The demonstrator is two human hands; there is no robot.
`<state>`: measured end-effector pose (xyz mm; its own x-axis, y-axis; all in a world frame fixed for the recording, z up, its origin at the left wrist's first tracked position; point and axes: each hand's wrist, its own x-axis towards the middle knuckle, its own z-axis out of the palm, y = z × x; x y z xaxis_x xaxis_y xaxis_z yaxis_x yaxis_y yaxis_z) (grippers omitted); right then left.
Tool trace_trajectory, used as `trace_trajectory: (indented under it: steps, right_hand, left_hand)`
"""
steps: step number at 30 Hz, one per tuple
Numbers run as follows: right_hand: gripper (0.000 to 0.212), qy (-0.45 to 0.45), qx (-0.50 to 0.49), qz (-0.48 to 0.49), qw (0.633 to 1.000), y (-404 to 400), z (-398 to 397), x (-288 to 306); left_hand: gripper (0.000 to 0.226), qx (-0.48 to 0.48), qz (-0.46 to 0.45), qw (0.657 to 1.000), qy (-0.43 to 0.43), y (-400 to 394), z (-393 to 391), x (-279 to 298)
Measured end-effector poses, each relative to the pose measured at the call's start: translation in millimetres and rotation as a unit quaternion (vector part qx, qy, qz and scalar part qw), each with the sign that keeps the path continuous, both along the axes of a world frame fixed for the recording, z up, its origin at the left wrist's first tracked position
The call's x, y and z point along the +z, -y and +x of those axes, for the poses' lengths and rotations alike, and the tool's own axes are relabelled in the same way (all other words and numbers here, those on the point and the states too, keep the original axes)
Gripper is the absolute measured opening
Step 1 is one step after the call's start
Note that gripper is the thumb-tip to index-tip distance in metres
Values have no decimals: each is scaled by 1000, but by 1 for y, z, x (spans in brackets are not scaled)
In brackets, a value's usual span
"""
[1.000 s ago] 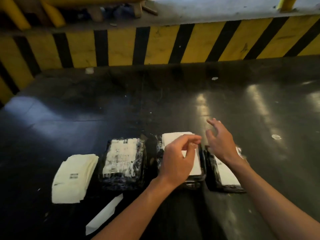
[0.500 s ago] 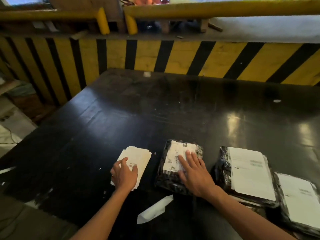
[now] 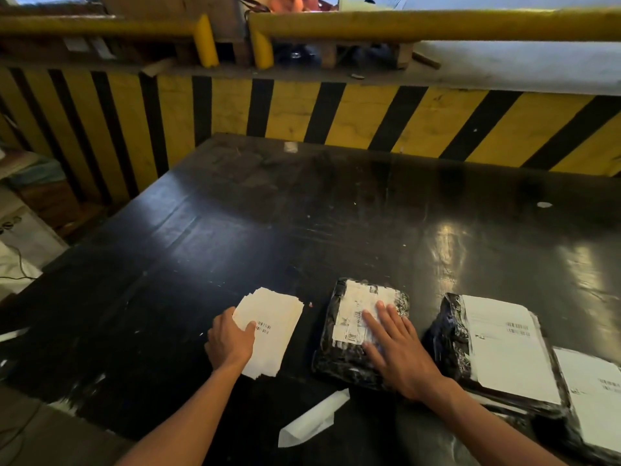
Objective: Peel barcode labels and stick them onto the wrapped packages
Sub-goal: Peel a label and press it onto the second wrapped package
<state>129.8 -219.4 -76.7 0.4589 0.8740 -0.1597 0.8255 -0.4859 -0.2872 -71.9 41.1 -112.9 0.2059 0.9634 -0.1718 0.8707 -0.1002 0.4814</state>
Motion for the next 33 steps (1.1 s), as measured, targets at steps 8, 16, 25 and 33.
trace_trajectory:
  steps: [8,16,25,33]
  right_hand:
    - [76,-14,5,8,1000,1,0,2]
    - [62,-157,-57,56,984,-12,5,29]
    - [16,-585,-237,361,686,-21,9,127]
    - [13,-631,-238,401,620,-11,17,146]
  left_hand:
    - [15,7,-22,994,107,-6,8,31]
    - [14,-140,-126,943,275,21,46,126]
    - [12,-282,-142,897,309,61,112,178]
    - [13,-388,19,841,378,123,136,179]
